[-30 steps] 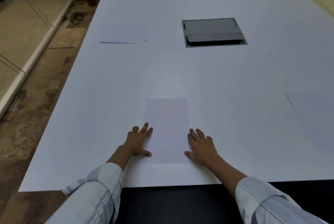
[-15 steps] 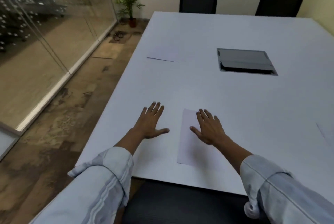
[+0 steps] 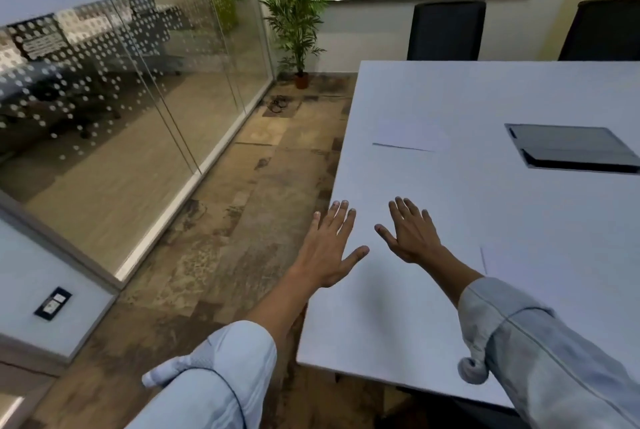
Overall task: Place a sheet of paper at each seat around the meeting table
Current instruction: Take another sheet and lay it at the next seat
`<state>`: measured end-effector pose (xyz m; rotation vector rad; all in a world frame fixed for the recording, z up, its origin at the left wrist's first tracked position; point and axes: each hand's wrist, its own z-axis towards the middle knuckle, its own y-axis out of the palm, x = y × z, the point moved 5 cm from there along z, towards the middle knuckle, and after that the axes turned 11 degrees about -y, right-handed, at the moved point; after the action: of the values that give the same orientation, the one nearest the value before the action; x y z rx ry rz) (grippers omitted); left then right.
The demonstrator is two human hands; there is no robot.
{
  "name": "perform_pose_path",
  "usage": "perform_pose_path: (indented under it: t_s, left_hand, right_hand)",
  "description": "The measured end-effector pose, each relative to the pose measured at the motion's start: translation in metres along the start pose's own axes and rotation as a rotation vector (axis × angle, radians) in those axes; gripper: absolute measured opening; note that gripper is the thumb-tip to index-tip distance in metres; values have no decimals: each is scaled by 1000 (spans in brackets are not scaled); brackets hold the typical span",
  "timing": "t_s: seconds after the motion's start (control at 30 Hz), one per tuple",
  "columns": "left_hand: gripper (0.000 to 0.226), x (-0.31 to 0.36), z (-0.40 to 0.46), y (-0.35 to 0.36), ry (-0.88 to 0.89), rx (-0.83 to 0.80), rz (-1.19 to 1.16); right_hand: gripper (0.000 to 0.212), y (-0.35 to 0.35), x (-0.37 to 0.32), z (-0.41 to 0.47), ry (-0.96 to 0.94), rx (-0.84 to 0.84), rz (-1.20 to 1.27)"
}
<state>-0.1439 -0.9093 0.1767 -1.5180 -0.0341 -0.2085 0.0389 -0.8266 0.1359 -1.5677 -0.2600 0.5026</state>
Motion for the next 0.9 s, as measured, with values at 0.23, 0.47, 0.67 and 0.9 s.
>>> perform_pose_path:
  t_s: [0.23,0.47,0.67,0.9]
  left_hand:
    - [80,-111,62,-31,15,-10,-6]
    - [80,-221,186,-30,85,-21,6]
    - [80,-280,297,-22,208,-137,-50]
    - [82,-288,444,16,409,-230,-7]
  right_hand:
    - [81,18,-56,123,10,45,-9]
    - [85,46,-64,260,141,55,-7]
    - [81,59,-58,339,340,36,87]
    - [80,71,-12,403,553,33,98]
